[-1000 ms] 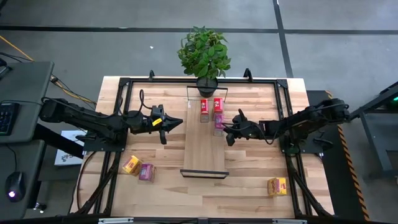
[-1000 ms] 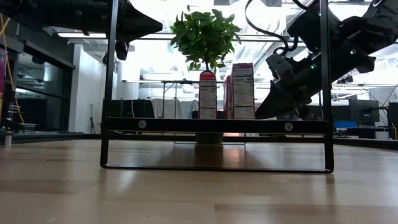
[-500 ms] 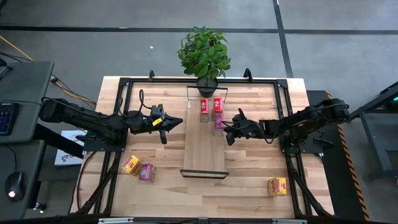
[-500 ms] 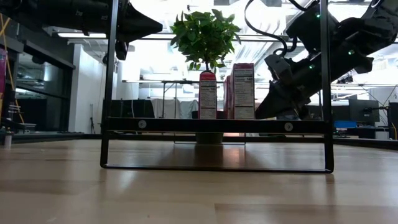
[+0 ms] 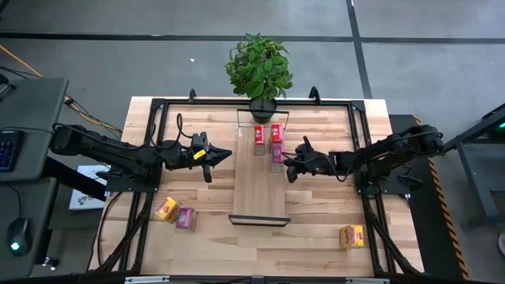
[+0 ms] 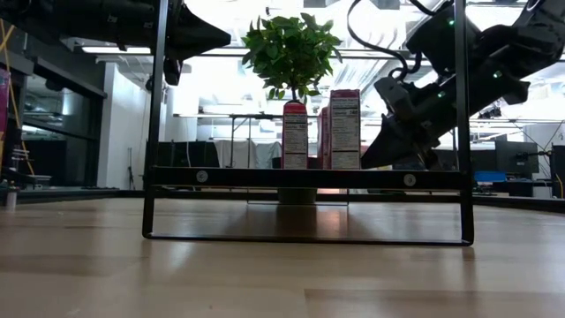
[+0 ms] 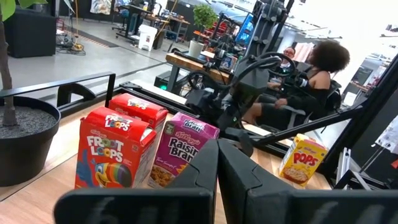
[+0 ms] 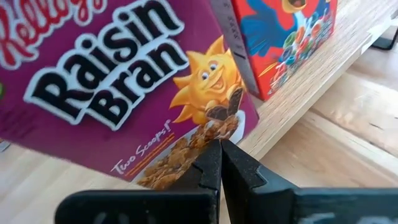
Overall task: Stack cereal on shelf
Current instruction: Put the right violet cereal box on the shelf
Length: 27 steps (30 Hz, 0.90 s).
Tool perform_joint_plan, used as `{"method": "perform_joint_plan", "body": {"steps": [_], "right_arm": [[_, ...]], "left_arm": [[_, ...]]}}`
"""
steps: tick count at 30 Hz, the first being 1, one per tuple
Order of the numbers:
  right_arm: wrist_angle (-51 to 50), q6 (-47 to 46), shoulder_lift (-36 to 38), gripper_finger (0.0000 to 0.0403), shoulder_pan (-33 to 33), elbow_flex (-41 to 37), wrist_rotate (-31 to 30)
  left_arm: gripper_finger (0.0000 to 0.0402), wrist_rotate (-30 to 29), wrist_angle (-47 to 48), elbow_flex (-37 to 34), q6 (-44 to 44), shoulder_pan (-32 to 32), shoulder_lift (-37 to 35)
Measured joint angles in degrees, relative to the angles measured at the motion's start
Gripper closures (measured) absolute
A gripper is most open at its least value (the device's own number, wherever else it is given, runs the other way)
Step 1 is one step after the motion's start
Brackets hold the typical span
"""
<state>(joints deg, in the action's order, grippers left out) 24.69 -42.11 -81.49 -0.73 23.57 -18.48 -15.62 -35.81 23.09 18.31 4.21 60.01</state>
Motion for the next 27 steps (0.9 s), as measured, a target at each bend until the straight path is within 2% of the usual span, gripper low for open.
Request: {"method": "perform_joint_plan", "body": {"steps": [10,16,27], "right_arm": [[0.71,1.08,0.00,0.0403,1.26,0.00,-0.50],[3.98,2.09,0.00,0.0403,1.24,0.00,1.43],[-2.36,-1.55,0.00,0.0403,0.45,0.00,3.18]], "left_arm": [[0.0401,-0.02,0.00,-0.02,-0.01,0.01,0.00],[0.0401,-0.04,0.00,-0.01,-0.04,0.00,0.00],[0.0401,-0.04,0.13,0.00,-0.06,0.00,0.00]]}}
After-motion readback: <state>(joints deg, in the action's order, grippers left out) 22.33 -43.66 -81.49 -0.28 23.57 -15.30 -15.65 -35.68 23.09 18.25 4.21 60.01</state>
